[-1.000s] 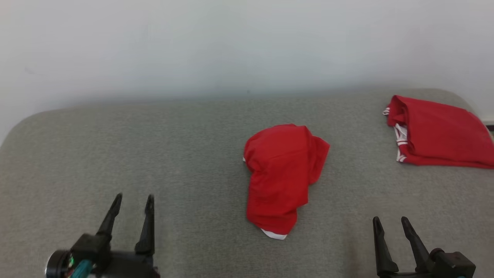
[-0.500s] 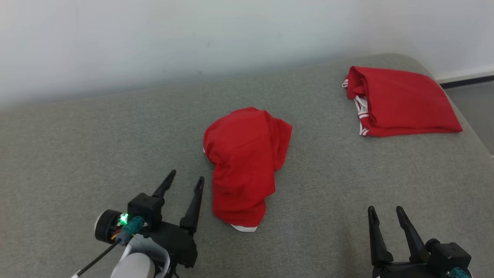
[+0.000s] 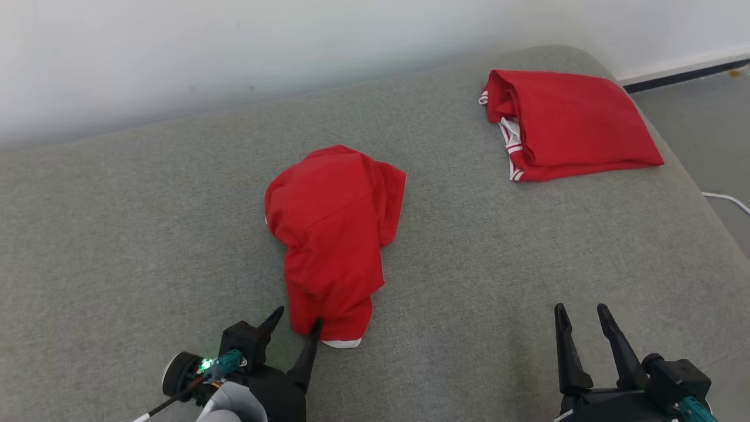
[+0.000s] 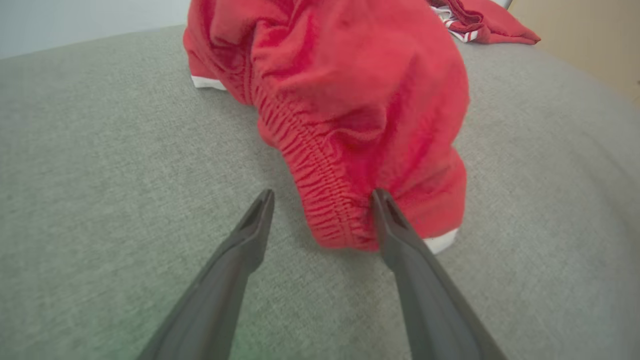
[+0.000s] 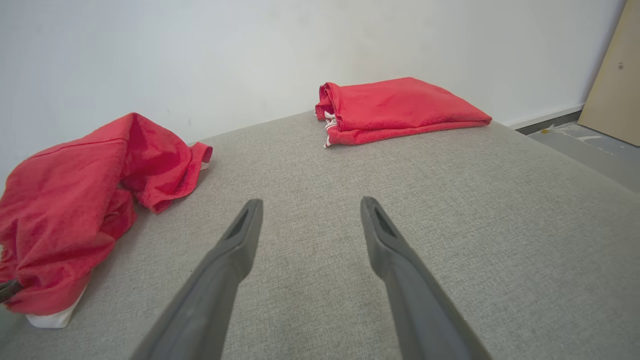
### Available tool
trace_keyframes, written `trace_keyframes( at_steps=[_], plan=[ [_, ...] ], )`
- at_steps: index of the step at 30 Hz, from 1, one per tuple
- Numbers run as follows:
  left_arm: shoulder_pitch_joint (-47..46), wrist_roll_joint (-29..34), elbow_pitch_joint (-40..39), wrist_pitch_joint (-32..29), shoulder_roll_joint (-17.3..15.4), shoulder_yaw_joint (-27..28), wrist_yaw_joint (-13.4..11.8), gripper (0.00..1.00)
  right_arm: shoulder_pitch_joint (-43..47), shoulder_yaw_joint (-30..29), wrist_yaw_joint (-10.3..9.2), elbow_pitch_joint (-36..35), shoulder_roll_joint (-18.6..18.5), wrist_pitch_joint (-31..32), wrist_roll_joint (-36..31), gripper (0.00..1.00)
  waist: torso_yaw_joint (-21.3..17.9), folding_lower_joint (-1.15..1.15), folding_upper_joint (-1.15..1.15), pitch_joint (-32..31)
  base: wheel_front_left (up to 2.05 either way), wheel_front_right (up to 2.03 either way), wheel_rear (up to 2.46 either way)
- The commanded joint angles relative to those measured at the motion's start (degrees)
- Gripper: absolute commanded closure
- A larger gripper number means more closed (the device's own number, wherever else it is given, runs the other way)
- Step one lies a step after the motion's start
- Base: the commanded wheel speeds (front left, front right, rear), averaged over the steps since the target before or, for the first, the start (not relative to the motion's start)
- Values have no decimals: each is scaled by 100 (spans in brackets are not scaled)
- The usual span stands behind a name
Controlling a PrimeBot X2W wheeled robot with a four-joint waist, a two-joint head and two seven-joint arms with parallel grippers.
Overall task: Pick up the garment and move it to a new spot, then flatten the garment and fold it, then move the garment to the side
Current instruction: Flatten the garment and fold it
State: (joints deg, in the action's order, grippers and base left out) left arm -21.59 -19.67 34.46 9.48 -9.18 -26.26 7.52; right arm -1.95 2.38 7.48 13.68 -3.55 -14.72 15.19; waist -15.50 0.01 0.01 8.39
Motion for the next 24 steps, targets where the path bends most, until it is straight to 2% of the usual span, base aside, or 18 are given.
trace_keyframes(
  at_steps=[1,2,3,4,9,13,20,24],
  plan=[
    [3,-43,95,-31,-37,-36,-12,0,-38,-5,2,9,17,-37,57,0,-102,-1,-1,82,0,0,0],
    [-35,-67,133,-28,-26,-60,-11,15,-49,-12,2,6,20,-41,52,0,-123,-1,-1,101,0,0,0],
    [-72,-104,166,-42,-7,-106,-11,86,-54,-26,2,-1,24,-45,44,0,-133,-1,-1,110,0,0,0],
    [-119,-113,174,0,-7,-160,-11,100,-52,-46,2,-11,25,-49,42,0,-136,-1,-1,119,0,0,0],
    [-241,-174,118,226,-12,-198,-13,100,46,-189,2,-26,30,-50,-3,0,-6,-1,-1,66,0,0,0],
    [-282,-220,-210,378,5,-129,-63,100,128,-296,2,-42,29,-53,-37,0,320,-1,-1,-77,0,0,0],
    [151,-377,-1320,338,-223,189,-384,100,226,-435,2,-92,34,-51,-107,0,1139,-1,-1,-302,0,0,0],
    [697,-639,-1984,205,-428,474,-635,100,150,-476,2,-104,10,-51,-124,0,1472,-1,-1,-317,0,0,0]
  ],
)
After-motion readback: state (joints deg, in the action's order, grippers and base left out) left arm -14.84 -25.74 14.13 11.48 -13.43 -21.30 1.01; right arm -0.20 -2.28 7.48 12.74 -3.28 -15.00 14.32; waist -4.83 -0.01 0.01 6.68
